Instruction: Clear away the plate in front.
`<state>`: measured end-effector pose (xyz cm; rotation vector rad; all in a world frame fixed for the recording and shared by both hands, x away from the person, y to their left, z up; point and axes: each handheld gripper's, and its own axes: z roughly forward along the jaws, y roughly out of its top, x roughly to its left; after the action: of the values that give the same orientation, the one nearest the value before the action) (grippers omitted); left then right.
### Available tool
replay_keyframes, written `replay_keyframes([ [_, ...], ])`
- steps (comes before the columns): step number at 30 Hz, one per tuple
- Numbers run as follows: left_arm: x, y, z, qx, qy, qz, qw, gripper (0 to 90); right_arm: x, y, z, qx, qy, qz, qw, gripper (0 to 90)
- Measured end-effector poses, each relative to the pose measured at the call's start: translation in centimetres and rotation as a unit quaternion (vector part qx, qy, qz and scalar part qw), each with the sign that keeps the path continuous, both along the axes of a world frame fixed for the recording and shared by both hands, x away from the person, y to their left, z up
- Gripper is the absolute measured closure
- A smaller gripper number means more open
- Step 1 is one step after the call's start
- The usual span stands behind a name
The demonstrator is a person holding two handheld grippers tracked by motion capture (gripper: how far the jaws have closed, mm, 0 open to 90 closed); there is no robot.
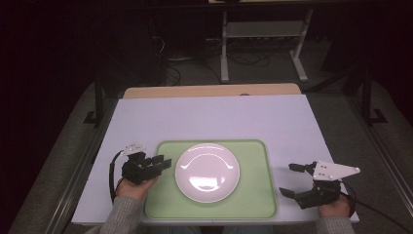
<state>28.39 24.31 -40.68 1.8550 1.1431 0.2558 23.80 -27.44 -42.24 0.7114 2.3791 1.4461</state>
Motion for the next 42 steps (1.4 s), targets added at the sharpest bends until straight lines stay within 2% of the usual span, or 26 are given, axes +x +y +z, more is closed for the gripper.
replay_keyframes([
  [5, -0.2, 0.2, 0.6, 0.010, -0.020, -0.007, 0.9997, 53.5, 0.0, 0.0, 0.0, 0.001, 0.000, -0.001, 1.0000, 13.2],
  [8, -0.5, 0.4, 1.2, 0.024, -0.046, -0.015, 0.9986, 49.7, 0.0, 0.0, 0.0, 0.001, 0.000, -0.001, 1.0000, 13.2],
  [9, -0.5, 0.4, 1.2, 0.024, -0.046, -0.015, 0.9986, 48.4, 0.0, 0.0, 0.0, 0.001, 0.000, -0.001, 1.0000, 13.2],
  [10, -0.7, 0.4, 1.5, 0.030, -0.059, -0.017, 0.9977, 46.9, 0.0, 0.0, 0.0, 0.000, 0.001, -0.001, 1.0000, 13.2],
  [12, -0.7, 0.5, 1.6, 0.032, -0.063, -0.018, 0.9973, 45.6, 0.0, 0.0, 0.0, 0.000, 0.001, -0.001, 1.0000, 13.2],
  [14, -1.0, 0.6, 1.8, 0.040, -0.081, -0.023, 0.9957, 43.0, 0.0, -0.1, 0.0, 0.000, 0.000, -0.002, 1.0000, 13.2],
  [16, -1.2, 0.7, 2.0, 0.046, -0.090, -0.024, 0.9946, 38.4, 0.0, -0.1, 0.0, -0.001, 0.000, -0.002, 1.0000, 13.2],
  [18, -1.4, 0.8, 2.1, 0.052, -0.102, -0.027, 0.9931, 37.8, 0.0, -0.1, 0.0, -0.001, 0.000, -0.003, 1.0000, 13.2],
  [22, -2.1, 1.1, 2.0, 0.076, -0.123, -0.027, 0.9891, 35.3, 0.1, -0.2, 0.0, 0.000, -0.001, -0.004, 1.0000, 13.2],
  [27, -2.7, 1.8, 1.7, 0.084, -0.135, -0.026, 0.9869, 33.9, 0.1, -0.3, -0.1, -0.001, 0.002, -0.007, 1.0000, 13.2],
  [31, -3.1, 2.6, 1.3, 0.079, -0.148, -0.020, 0.9856, 31.9, 0.1, -0.4, -0.1, -0.002, 0.003, -0.008, 1.0000, 13.2],
  [32, -3.3, 2.9, 1.1, 0.079, -0.156, -0.018, 0.9844, 31.6, 0.1, -0.4, -0.1, -0.002, 0.005, -0.010, 0.9999, 13.2],
  [40, -3.7, 3.6, 0.8, 0.079, -0.174, -0.008, 0.9816, 29.9, 0.2, -0.4, -0.2, -0.003, 0.005, -0.011, 0.9999, 13.2],
  [42, -3.8, 3.9, 0.5, 0.082, -0.182, -0.004, 0.9798, 27.7, 0.2, -0.5, -0.2, -0.003, 0.007, -0.012, 0.9999, 13.2],
])
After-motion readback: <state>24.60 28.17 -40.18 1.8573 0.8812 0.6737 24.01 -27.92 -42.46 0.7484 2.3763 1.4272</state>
